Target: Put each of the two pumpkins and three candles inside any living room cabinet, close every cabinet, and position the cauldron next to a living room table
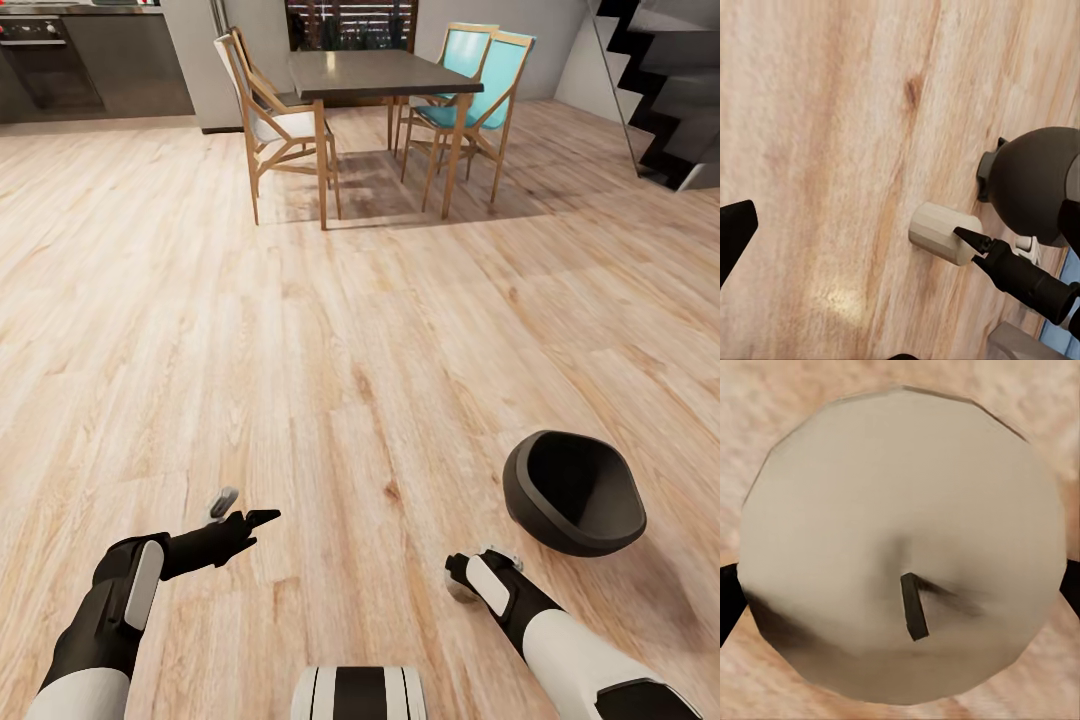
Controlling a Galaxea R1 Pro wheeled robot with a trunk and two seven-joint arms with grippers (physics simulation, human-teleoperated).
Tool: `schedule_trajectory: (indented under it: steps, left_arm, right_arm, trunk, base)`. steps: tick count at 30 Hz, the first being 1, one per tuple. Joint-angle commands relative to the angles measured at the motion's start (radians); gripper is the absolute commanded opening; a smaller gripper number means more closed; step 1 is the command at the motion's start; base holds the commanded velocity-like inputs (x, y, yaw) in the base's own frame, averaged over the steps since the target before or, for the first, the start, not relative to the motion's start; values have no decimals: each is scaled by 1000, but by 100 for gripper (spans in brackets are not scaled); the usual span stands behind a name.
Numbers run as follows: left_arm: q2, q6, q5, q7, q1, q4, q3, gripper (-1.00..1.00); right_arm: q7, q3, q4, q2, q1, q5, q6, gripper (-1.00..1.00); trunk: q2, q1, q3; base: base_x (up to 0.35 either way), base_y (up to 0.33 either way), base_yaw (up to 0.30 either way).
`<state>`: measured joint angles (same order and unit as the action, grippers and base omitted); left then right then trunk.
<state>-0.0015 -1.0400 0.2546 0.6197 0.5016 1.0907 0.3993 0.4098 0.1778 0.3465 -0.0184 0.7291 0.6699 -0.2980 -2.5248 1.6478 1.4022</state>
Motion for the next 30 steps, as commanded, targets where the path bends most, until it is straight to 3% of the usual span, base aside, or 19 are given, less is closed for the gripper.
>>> schedule_trajectory:
  steps: [1, 7, 13, 30]
  left_arm:
    - [0, 0, 0, 0, 0, 0, 0, 100]
    - [0, 0, 0, 0, 0, 0, 0, 100]
    - [0, 0, 0, 0, 0, 0, 0, 100]
    - [0, 0, 0, 0, 0, 0, 0, 100]
  right_arm:
    - [0, 0, 0, 0, 0, 0, 0, 100]
    - [0, 0, 0, 0, 0, 0, 0, 100]
    - [-1, 0, 0, 0, 0, 0, 0, 100]
    - [-1, 0, 0, 0, 0, 2, 0, 100]
  trunk:
    - [0, 0, 0]
    - [0, 0, 0]
    - [-1, 3, 23]
    - [-1, 3, 23]
  base:
    - [98, 0, 0]
    - [31, 0, 0]
    - [3, 0, 0]
    - [0, 0, 0]
